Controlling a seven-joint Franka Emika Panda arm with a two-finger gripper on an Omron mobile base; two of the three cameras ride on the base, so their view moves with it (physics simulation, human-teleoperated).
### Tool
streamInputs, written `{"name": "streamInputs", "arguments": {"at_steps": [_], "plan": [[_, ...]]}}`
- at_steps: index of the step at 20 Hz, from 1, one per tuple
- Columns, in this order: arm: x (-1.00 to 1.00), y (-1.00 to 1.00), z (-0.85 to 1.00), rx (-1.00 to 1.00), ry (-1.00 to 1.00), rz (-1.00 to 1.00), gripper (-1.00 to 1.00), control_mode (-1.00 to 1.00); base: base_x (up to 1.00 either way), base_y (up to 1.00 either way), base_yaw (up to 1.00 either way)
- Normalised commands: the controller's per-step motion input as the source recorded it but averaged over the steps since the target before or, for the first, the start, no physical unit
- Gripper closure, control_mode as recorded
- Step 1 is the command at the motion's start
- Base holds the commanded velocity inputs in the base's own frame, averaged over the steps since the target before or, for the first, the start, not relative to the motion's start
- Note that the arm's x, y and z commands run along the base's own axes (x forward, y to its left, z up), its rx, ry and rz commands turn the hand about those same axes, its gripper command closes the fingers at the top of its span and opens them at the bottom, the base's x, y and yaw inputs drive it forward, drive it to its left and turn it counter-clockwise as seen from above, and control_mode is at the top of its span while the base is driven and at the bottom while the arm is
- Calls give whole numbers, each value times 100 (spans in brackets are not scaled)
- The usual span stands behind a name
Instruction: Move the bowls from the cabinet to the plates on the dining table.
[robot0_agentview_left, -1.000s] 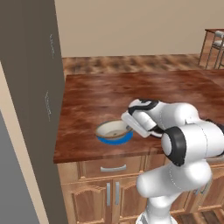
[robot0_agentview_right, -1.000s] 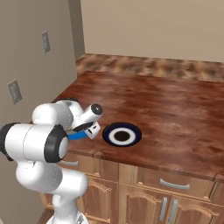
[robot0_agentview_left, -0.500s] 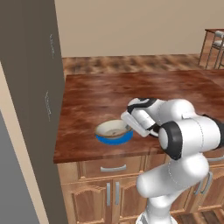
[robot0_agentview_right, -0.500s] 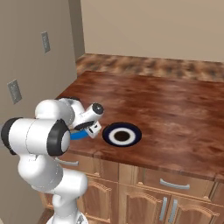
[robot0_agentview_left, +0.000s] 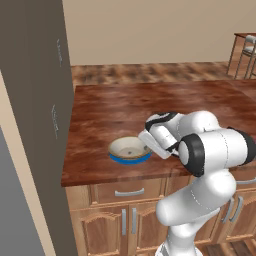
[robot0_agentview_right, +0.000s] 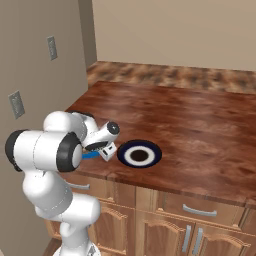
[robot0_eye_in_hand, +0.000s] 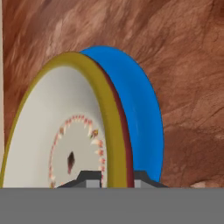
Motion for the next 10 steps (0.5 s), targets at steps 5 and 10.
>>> {"name": "streamInputs", "arguments": {"at_steps": [5,10], "plan": [[0,0,0,0,0,0,-100,-100,0,0,0],[0,0,0,0,0,0,-100,-100,0,0,0]]}}
